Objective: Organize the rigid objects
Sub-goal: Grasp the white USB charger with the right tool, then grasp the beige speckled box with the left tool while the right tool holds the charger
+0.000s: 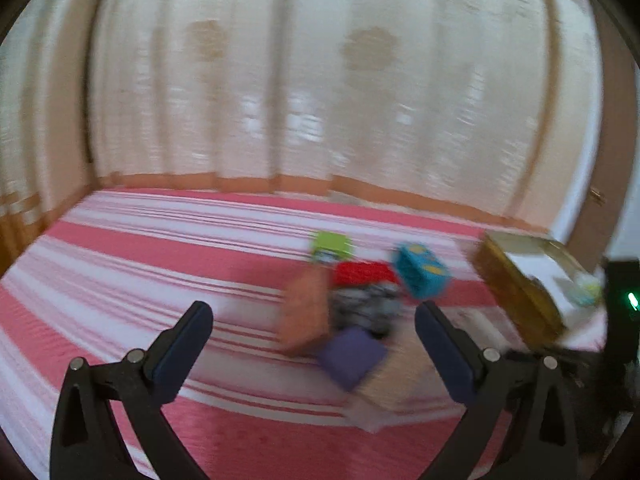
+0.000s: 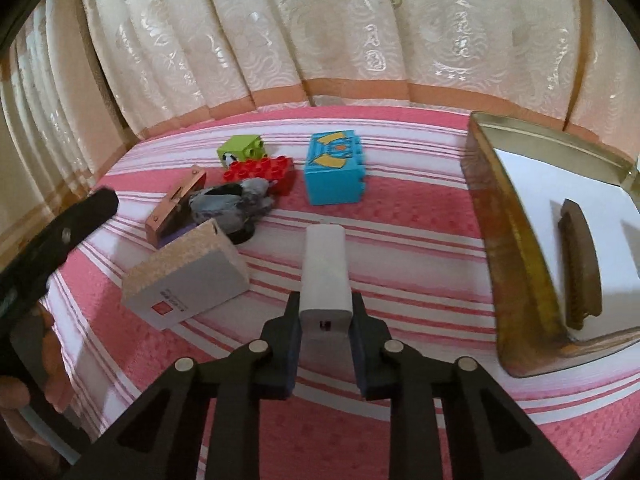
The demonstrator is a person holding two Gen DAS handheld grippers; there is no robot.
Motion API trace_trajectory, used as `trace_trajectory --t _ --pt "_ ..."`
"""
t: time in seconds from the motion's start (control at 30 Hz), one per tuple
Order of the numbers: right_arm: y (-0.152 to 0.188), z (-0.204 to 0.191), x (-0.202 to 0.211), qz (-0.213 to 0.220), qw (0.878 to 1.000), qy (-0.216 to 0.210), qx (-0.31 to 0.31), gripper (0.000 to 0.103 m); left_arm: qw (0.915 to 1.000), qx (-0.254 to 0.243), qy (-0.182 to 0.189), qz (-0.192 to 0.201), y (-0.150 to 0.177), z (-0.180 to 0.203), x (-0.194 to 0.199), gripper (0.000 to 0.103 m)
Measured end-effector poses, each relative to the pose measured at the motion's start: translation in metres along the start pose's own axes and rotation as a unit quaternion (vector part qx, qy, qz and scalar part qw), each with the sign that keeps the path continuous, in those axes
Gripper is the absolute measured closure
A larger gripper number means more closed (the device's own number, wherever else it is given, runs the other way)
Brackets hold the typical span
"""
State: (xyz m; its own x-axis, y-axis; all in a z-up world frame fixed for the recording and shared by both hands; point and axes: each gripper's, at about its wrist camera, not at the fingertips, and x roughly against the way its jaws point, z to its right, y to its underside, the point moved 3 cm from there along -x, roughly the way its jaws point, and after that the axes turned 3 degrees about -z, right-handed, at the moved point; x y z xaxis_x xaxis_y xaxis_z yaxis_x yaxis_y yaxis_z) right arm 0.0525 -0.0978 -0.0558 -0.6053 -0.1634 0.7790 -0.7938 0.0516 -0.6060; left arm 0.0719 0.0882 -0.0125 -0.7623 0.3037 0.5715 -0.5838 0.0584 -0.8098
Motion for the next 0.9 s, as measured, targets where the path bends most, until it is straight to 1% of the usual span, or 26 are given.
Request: trace_trajectory --t 0.07,0.1,0.13,0.2,0.23,0.27,0.3,0.33,0.4,0.43,0.5,0.53,0.57,0.6,0.67,0.77,0.83,0.9 --pt "0.000 0.004 0.004 0.009 1.000 -0.005 -0.009 0.079 0.9992 -0.031 0.018 -0.017 0.004 0.014 -0.005 0.001" --pt "0.000 0.005 0.006 0.015 1.000 -0.007 -0.011 0.079 0.9978 -0.057 0.020 -0.026 0.007 0.025 -0.008 0.001" --pt "0.000 0.005 0.009 0.023 1.000 -0.008 -0.012 0.079 0.9967 -0.072 0.021 -0.031 0.008 0.031 -0.010 0.001" --pt "0.000 0.005 0.016 0.039 0.999 -0.007 -0.012 0.079 0.9931 -0.107 0.033 -0.032 0.011 0.046 -0.009 0.004" --pt "0.000 0.005 0.020 0.050 0.999 -0.006 -0.011 0.079 0.9923 -0.113 0.037 -0.032 0.011 0.049 -0.009 0.005" --pt "-0.001 0.005 0.022 0.054 0.998 -0.005 -0.010 0.079 0.9915 -0.119 0.041 -0.034 0.012 0.051 -0.009 0.008" --pt "-0.001 0.005 0.024 0.058 0.998 -0.005 -0.009 0.079 0.9907 -0.123 0.043 -0.040 0.013 0.054 -0.012 0.015" --pt "-0.001 0.005 0.025 0.061 0.998 -0.006 -0.009 0.079 0.9900 -0.125 0.045 -0.048 0.013 0.055 -0.015 0.018" --pt "-0.002 0.005 0.025 0.063 0.998 -0.008 -0.010 0.079 0.9882 -0.130 0.044 -0.069 0.014 0.057 -0.022 0.032" --pt "-0.002 0.006 0.026 0.063 0.998 -0.009 -0.011 0.079 0.9872 -0.132 0.043 -0.078 0.015 0.058 -0.026 0.036" --pt "-0.002 0.006 0.025 0.063 0.998 -0.011 -0.013 0.079 0.9856 -0.134 0.045 -0.093 0.017 0.060 -0.031 0.051" --pt "-0.002 0.006 0.025 0.062 0.998 -0.012 -0.014 0.079 0.9849 -0.135 0.048 -0.098 0.018 0.061 -0.031 0.054" --pt "-0.002 0.006 0.025 0.061 0.998 -0.014 -0.014 0.079 0.9840 -0.137 0.051 -0.102 0.019 0.062 -0.033 0.062" --pt "-0.002 0.007 0.025 0.061 0.998 -0.016 -0.014 0.079 0.9827 -0.140 0.056 -0.107 0.021 0.064 -0.034 0.076" --pt "-0.002 0.007 0.025 0.061 0.998 -0.018 -0.014 0.079 0.9804 -0.147 0.063 -0.115 0.023 0.068 -0.036 0.079" --pt "-0.002 0.008 0.025 0.062 0.998 -0.019 -0.015 0.079 0.9789 -0.150 0.073 -0.118 0.025 0.071 -0.036 0.079" --pt "-0.001 0.009 0.027 0.066 0.997 -0.022 -0.017 0.079 0.9799 -0.137 0.084 -0.118 0.024 0.069 -0.035 0.079" --pt "-0.001 0.008 0.029 0.072 0.997 -0.025 -0.017 0.079 0.9832 -0.112 0.092 -0.110 0.021 0.063 -0.032 0.079"
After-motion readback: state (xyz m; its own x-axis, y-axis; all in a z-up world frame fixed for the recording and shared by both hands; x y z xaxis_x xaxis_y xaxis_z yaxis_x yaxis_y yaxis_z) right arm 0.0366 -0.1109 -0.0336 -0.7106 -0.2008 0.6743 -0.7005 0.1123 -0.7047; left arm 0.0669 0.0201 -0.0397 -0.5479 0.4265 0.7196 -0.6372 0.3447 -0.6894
